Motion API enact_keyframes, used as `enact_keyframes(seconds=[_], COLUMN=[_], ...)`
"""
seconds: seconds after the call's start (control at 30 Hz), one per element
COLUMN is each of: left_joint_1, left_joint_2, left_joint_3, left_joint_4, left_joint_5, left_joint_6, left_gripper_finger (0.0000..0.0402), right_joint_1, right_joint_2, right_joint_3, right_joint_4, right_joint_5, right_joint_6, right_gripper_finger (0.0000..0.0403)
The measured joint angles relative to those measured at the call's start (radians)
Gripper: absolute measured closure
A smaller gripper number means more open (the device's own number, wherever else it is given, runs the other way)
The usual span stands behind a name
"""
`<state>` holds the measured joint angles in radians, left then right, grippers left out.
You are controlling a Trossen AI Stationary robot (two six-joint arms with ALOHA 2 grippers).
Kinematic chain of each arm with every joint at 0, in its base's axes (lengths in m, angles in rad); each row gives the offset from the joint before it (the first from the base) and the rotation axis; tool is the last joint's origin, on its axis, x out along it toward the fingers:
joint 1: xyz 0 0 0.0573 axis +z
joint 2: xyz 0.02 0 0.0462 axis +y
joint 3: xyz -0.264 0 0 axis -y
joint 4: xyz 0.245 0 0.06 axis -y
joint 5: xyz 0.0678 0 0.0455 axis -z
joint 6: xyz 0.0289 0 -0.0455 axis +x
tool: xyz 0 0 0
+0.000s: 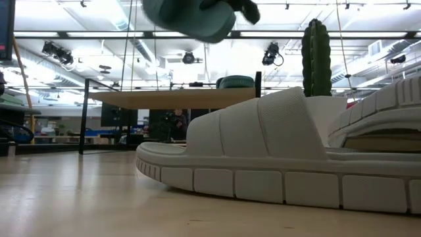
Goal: Pick and place slides into the shelf
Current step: Put the green slide on the shelf
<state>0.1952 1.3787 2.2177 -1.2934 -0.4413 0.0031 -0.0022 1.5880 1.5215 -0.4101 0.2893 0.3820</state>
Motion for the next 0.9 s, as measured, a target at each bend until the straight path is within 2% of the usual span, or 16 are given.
enact_keyframes(seconds=[0.2, 0.5, 0.8, 0.9], left_joint_1=[0.02, 0.022, 0.022, 0.032], left_joint_2=[-0.071, -0.1, -0.104, -0.105], left_joint_3=[-0.04, -0.185, -0.301, -0.336], left_joint_4=[0.201, 0.51, 0.784, 0.828], left_joint_5=[0.141, 0.366, 0.432, 0.44], left_joint_6=[-0.021, -0.026, -0.044, -0.048], left_gripper_finger=[0.0229, 0.0218, 0.0212, 0.0213], right_joint_1=[-0.001, 0.01, 0.05, 0.069], right_joint_2=[-0.104, -0.189, -0.202, -0.202], right_joint_3=[0.0, 0.001, 0.001, 0.001], right_joint_4=[0.074, 0.284, 0.316, 0.327], right_joint_5=[0.111, 0.08, 0.074, 0.076], right_joint_6=[-0.026, -0.111, -0.128, -0.149], right_gripper_finger=[0.032, 0.0321, 0.0322, 0.0323])
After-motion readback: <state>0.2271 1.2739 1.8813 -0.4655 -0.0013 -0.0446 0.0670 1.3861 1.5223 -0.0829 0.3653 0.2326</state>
